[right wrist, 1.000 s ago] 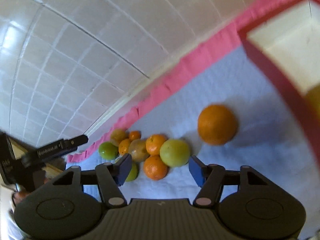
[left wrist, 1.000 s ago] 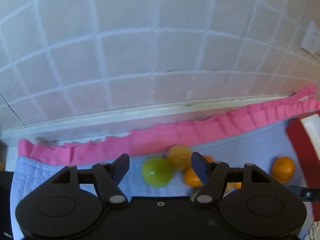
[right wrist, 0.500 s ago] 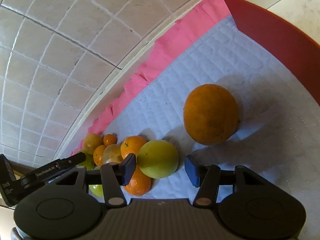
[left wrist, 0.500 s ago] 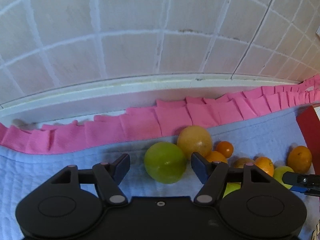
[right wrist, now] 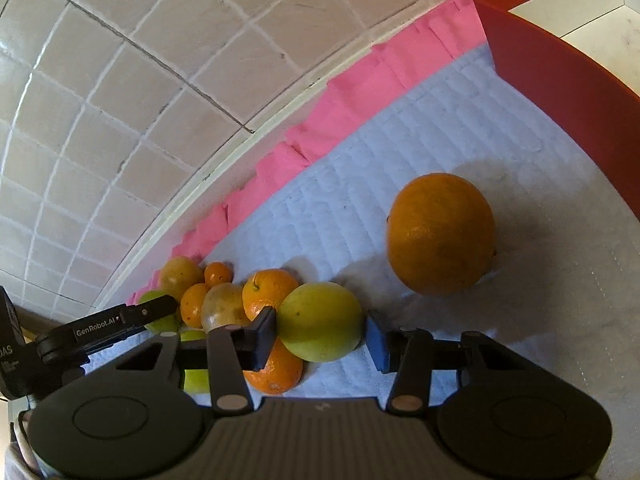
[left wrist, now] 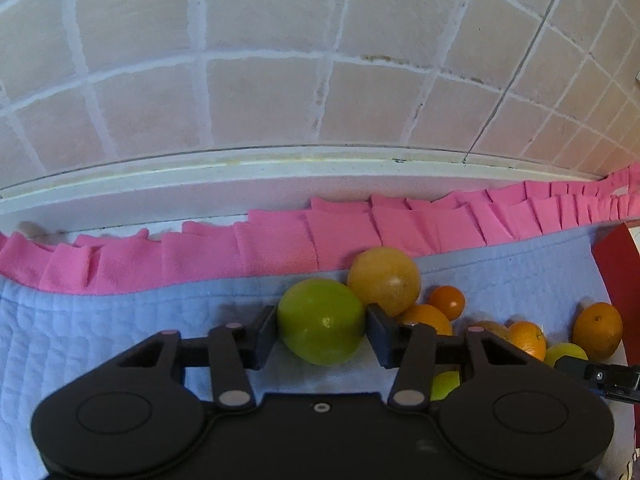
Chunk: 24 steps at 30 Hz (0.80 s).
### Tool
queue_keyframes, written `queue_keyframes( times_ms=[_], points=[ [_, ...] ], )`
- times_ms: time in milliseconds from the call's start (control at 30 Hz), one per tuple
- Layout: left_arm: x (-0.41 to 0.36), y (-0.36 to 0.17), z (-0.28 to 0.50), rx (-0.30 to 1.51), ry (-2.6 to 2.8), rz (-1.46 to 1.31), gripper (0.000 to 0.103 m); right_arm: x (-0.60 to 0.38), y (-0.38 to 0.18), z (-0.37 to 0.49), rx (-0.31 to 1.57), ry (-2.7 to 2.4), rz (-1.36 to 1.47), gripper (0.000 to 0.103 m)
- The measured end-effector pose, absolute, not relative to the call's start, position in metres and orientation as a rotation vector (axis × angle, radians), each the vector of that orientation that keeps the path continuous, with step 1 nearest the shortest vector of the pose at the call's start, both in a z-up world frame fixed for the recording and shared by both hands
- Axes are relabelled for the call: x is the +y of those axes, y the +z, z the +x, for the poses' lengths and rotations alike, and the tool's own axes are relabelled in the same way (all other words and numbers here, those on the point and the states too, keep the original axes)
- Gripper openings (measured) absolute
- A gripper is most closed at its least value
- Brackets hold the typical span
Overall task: Organize fruits
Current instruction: 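Carry both apples into the white box and open both tools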
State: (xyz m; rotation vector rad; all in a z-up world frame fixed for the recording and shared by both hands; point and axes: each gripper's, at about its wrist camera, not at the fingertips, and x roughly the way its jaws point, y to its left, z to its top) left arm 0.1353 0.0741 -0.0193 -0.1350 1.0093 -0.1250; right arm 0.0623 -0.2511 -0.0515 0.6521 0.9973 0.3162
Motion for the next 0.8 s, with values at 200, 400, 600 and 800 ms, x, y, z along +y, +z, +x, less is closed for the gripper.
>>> queue_keyframes(
  times_ms=[200,400,600,800],
  points=[
    [0.08,-0.014,0.129,0.988,-0.093,-0.154,0.057,-0.259,-0.052,0.06,0.998,0.323,0.704,0.049],
    [0.084,0.001,0.12,0.96,-0.075,-0.179,0.057,-0.263,-0.043,0.056,0.982,0.337,0.716,0.049],
    [0.079,0.029,0.109,0.916,-0.062,-0.196,0.057,-0.276,-0.023,0.046,0.933,0.355,0.739,0.049],
    [0.053,0.066,0.105,0.86,-0.085,-0.196,0.057,-0.309,0.014,0.032,0.836,0.366,0.788,0.049]
  ],
)
